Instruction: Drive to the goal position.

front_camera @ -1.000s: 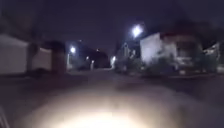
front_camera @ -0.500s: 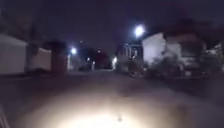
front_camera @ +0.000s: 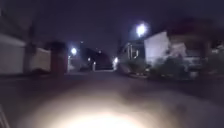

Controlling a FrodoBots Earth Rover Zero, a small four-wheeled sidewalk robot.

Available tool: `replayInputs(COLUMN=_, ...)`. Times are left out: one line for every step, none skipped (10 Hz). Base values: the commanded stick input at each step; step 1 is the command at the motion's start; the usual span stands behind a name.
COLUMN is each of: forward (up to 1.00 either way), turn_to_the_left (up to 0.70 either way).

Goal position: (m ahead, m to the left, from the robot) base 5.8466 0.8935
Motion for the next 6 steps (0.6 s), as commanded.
replayInputs(forward=0.70, turn_to_the_left=0.00)
replayInputs(forward=0.70, turn_to_the_left=0.00)
replayInputs(forward=0.70, turn_to_the_left=0.00)
replayInputs(forward=0.70, turn_to_the_left=0.00)
replayInputs(forward=0.70, turn_to_the_left=0.00)
replayInputs(forward=0.70, turn_to_the_left=0.00)
